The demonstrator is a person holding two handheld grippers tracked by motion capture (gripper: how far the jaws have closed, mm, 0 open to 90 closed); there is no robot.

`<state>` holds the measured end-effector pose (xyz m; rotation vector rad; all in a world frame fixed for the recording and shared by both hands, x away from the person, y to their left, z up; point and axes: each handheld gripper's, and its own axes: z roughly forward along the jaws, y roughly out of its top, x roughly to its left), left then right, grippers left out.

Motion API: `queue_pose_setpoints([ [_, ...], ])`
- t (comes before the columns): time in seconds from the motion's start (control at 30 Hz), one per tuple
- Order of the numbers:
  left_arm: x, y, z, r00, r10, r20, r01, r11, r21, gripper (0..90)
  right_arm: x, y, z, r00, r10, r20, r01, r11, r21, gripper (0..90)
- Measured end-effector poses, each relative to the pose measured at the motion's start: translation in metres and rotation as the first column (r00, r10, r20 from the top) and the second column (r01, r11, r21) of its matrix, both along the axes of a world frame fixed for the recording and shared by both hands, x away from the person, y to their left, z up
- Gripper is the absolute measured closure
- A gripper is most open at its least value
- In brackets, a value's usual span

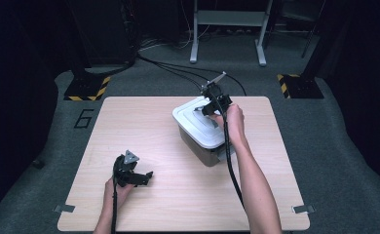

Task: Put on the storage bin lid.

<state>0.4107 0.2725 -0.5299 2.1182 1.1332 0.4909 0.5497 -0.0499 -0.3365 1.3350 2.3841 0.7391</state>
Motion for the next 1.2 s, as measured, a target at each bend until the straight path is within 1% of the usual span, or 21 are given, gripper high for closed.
queue_pose_setpoints([
  [0.03,0.0,0.0,0.0,1.0,0.005,0.002,-0.005,1.0,-0.005,1.4,0.0,0.0,0.0,1.0,0.0,0.001,0.0,1.0,-0.001,66.0],
  [0.07,0.0,0.0,0.0,1.0,0.003,0.001,-0.003,1.0,-0.004,1.4,0.0,0.0,-0.001,1.0,0.003,-0.004,-0.003,1.0,-0.007,64.2],
  [0.1,0.0,0.0,0.0,1.0,0.001,0.001,-0.001,1.0,-0.001,1.4,0.0,0.0,-0.001,1.0,0.003,-0.004,-0.003,1.0,-0.007,64.2],
  [0.13,0.0,0.0,0.0,1.0,0.004,0.002,-0.004,1.0,-0.005,1.4,0.0,0.0,-0.001,1.0,0.005,-0.007,-0.005,1.0,0.0,59.0],
  [0.17,0.0,0.0,0.0,1.0,0.001,0.001,-0.001,1.0,-0.001,1.4,0.0,0.0,-0.001,1.0,0.005,-0.007,-0.005,1.0,0.0,59.0],
  [0.2,0.0,0.0,0.0,1.0,0.0,0.0,0.0,1.0,-0.001,1.4,-0.001,-0.001,-0.001,1.0,0.002,-0.005,-0.002,1.0,0.004,56.5],
  [0.23,0.0,0.0,0.0,1.0,0.004,0.002,-0.004,1.0,-0.005,1.4,-0.002,-0.003,0.0,1.0,0.001,0.0,-0.001,0.9999,0.013,48.9],
  [0.27,0.0,0.0,0.0,1.0,0.001,0.0,-0.001,1.0,-0.001,1.4,-0.002,-0.003,0.0,1.0,0.001,0.0,-0.001,0.9999,0.013,48.9],
  [0.33,0.0,0.0,0.0,1.0,0.001,0.0,-0.001,1.0,-0.001,1.4,-0.006,-0.005,0.001,1.0,0.0,0.007,0.0,0.9998,0.018,43.3],
  [0.37,0.0,0.0,0.0,1.0,0.005,0.002,-0.005,1.0,-0.006,1.4,-0.009,-0.008,0.002,0.9999,0.002,0.013,-0.002,0.9996,0.028,36.2],
  [0.4,0.0,0.0,0.0,1.0,0.0,0.0,0.0,1.0,0.0,1.4,-0.009,-0.008,0.002,0.9999,0.002,0.013,-0.002,0.9996,0.028,36.2],
  [0.43,0.0,0.0,0.0,1.0,0.001,0.0,-0.001,1.0,-0.001,1.4,-0.012,-0.011,0.002,0.9996,0.009,0.026,-0.009,0.9994,0.035,32.9],
  [0.57,0.0,0.0,0.0,1.0,0.001,0.0,-0.001,1.0,-0.001,1.4,-0.023,-0.022,0.004,0.9989,0.013,0.046,-0.016,0.9982,0.058,22.0],
  [0.67,0.0,0.0,0.0,1.0,0.004,0.001,-0.004,1.0,-0.004,1.4,-0.032,-0.033,0.004,0.997,0.017,0.075,-0.023,0.9968,0.077,14.7],
  [0.73,0.0,0.0,0.0,1.0,0.001,0.001,-0.001,1.0,-0.001,1.4,-0.039,-0.04,0.004,0.9953,0.017,0.096,-0.025,0.9957,0.089,13.3],
  [0.83,0.0,0.0,0.0,1.0,0.004,0.002,-0.004,1.0,-0.005,1.4,-0.049,-0.052,0.004,0.9927,0.004,0.121,-0.018,0.9938,0.11,7.6],
  [0.93,0.0,0.0,0.0,1.0,0.004,0.002,-0.004,1.0,-0.005,1.4,-0.061,-0.064,0.004,0.9892,-0.013,0.146,-0.005,0.9922,0.125,4.3],
  [1.03,0.0,-0.001,0.0,1.0,0.007,0.003,-0.007,0.9999,-0.009,1.4,-0.07,-0.073,0.003,0.986,-0.022,0.165,0.002,0.9931,0.117,1.3],
  [1.07,0.0,0.0,0.0,1.0,0.0,0.0,0.0,1.0,0.0,1.4,-0.078,-0.08,0.002,0.9843,-0.031,0.174,0.01,0.9929,0.118,0.3],
  [1.1,0.0,0.0,0.0,1.0,0.005,0.002,-0.005,1.0,-0.006,1.4,-0.078,-0.08,0.002,0.9843,-0.031,0.174,0.01,0.9929,0.118,0.3],
  [1.2,0.0,0.0,0.0,1.0,0.0,0.0,0.0,1.0,0.0,1.4,-0.089,-0.089,-0.001,0.9799,-0.038,0.196,0.015,0.9929,0.118,0.0],
])
